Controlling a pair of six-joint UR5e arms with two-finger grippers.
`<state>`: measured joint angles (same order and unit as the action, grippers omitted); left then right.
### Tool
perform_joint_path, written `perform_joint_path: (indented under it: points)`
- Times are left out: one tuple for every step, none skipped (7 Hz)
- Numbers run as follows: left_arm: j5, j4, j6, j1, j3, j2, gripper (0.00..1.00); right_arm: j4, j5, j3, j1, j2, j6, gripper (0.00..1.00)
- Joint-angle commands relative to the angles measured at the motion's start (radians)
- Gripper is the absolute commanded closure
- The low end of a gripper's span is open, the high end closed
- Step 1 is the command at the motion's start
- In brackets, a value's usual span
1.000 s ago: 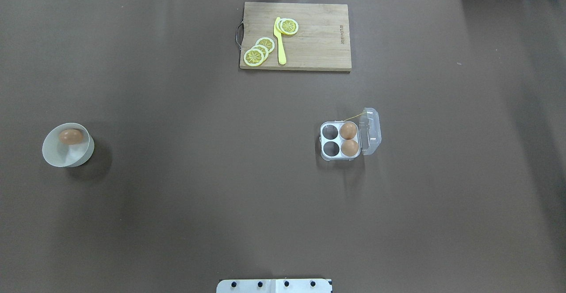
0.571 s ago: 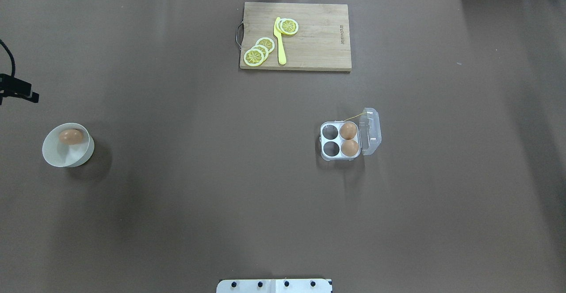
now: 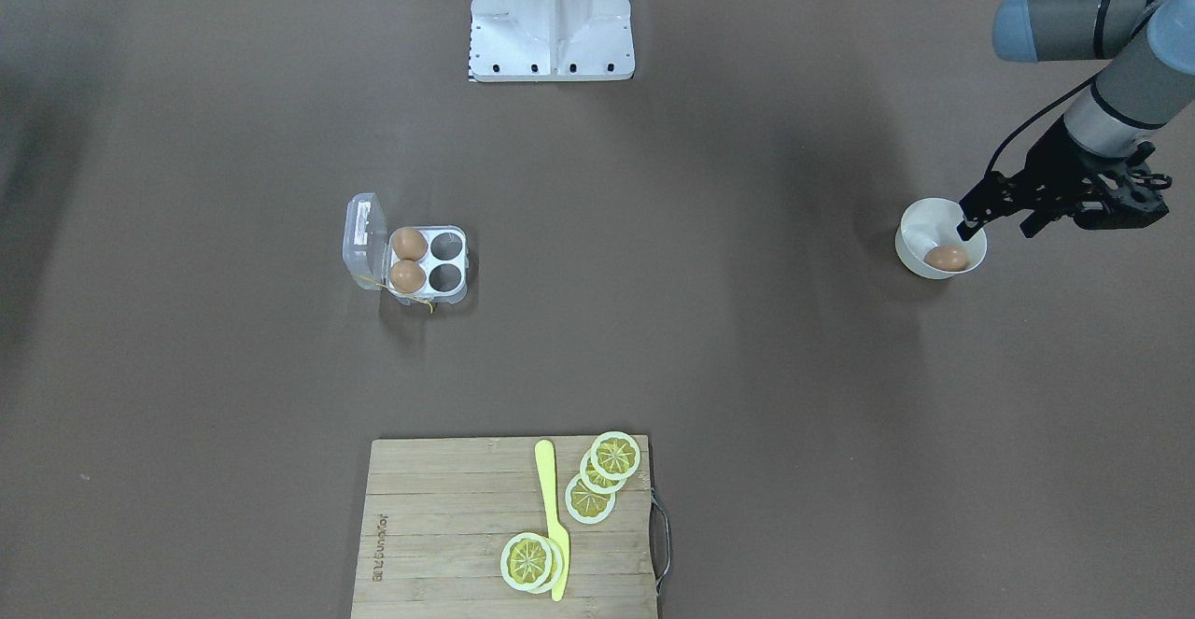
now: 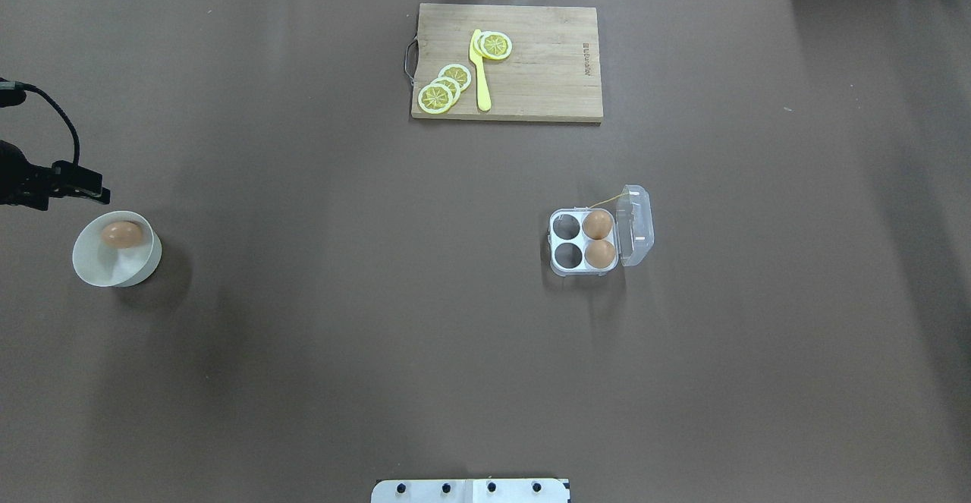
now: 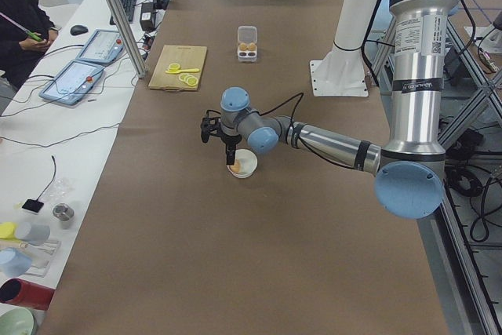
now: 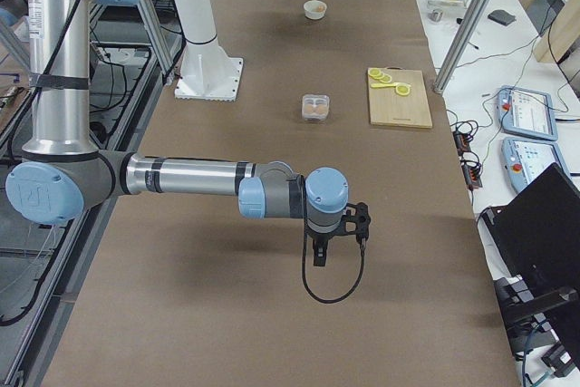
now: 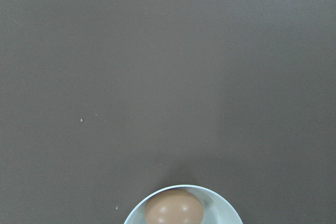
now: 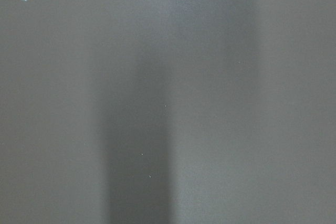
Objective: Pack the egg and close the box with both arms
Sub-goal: 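Move the left gripper down over the brown egg in the white bowl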
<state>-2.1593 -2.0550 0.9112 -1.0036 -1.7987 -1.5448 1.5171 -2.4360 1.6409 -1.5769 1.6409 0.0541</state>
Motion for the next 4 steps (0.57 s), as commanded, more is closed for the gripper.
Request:
perform_joint_path:
  points:
    - [0.070, 0.000, 0.040, 0.069, 0.002, 0.000, 0.05, 0.000, -0.002, 0.001, 0.000, -0.001, 0.001, 0.00]
    - [0.076, 0.000, 0.040, 0.077, 0.004, 0.000, 0.11, 0.000, -0.012, 0.001, 0.000, -0.001, 0.001, 0.00]
    - [0.078, 0.000, 0.040, 0.089, 0.005, 0.000, 0.16, 0.000, -0.015, -0.001, 0.000, -0.001, 0.000, 0.00]
    - [0.107, 0.000, 0.038, 0.109, 0.008, 0.000, 0.18, 0.000, -0.015, -0.001, 0.000, -0.001, 0.000, 0.00]
